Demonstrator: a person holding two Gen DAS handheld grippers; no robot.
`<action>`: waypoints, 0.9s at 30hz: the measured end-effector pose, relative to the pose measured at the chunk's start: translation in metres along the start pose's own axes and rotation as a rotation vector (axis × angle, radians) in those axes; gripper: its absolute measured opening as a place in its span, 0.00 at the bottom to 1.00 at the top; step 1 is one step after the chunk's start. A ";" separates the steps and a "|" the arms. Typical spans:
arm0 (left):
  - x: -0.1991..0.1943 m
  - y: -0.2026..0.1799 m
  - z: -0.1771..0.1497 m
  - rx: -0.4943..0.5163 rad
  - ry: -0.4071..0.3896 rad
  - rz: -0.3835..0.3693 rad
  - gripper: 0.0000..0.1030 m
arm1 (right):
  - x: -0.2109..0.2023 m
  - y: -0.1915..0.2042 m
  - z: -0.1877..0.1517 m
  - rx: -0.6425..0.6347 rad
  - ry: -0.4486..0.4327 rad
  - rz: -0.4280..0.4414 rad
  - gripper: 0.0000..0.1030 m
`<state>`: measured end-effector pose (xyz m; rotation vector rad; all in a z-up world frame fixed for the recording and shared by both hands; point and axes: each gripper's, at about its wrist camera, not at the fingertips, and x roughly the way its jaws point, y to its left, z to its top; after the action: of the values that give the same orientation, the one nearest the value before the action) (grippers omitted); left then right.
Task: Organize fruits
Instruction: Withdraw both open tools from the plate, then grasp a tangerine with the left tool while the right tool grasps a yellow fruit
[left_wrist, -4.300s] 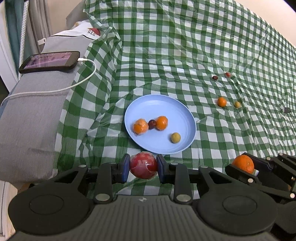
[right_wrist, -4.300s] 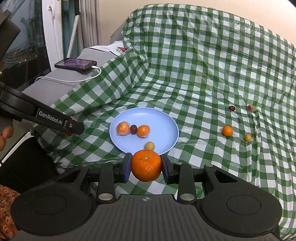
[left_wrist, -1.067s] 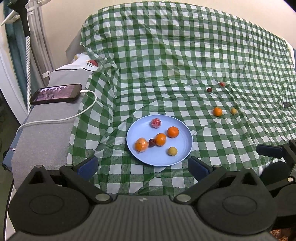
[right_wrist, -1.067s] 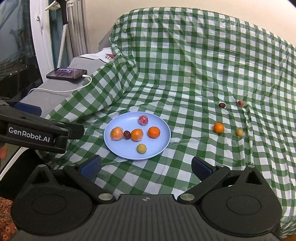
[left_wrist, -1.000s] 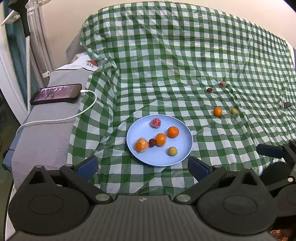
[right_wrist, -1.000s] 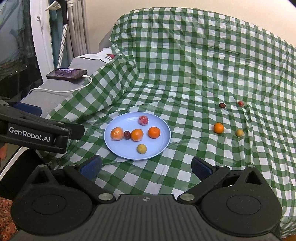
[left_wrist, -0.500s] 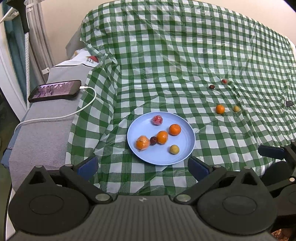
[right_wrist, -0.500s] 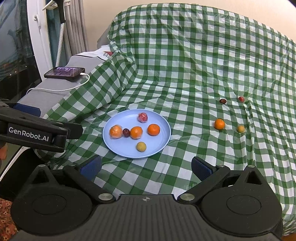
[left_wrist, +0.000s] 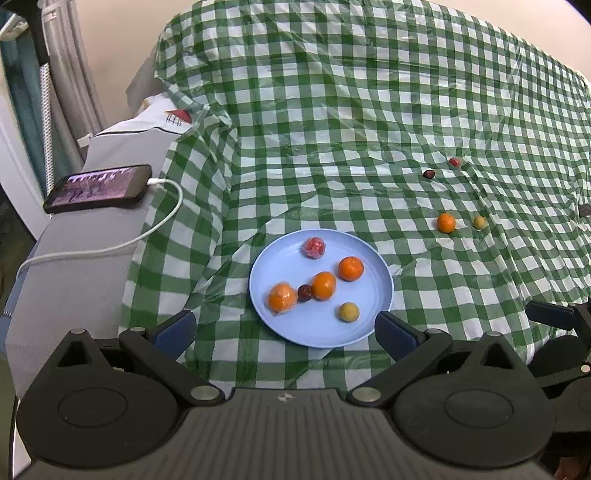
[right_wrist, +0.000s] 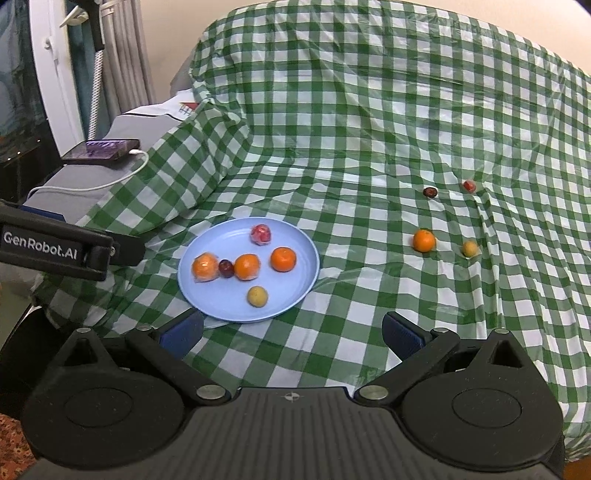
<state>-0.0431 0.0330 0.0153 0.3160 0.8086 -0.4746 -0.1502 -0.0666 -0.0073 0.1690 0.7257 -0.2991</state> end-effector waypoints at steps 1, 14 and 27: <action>0.002 -0.002 0.003 0.004 -0.001 -0.001 1.00 | 0.002 -0.003 0.001 0.005 0.000 -0.005 0.99; 0.042 -0.043 0.042 0.072 0.016 -0.032 1.00 | 0.037 -0.064 0.000 0.085 0.004 -0.153 0.99; 0.136 -0.132 0.097 0.242 0.017 -0.144 1.00 | 0.100 -0.160 0.021 0.019 -0.078 -0.307 0.86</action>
<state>0.0286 -0.1607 -0.0357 0.4878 0.7951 -0.7082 -0.1186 -0.2436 -0.0671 0.0628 0.6706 -0.6021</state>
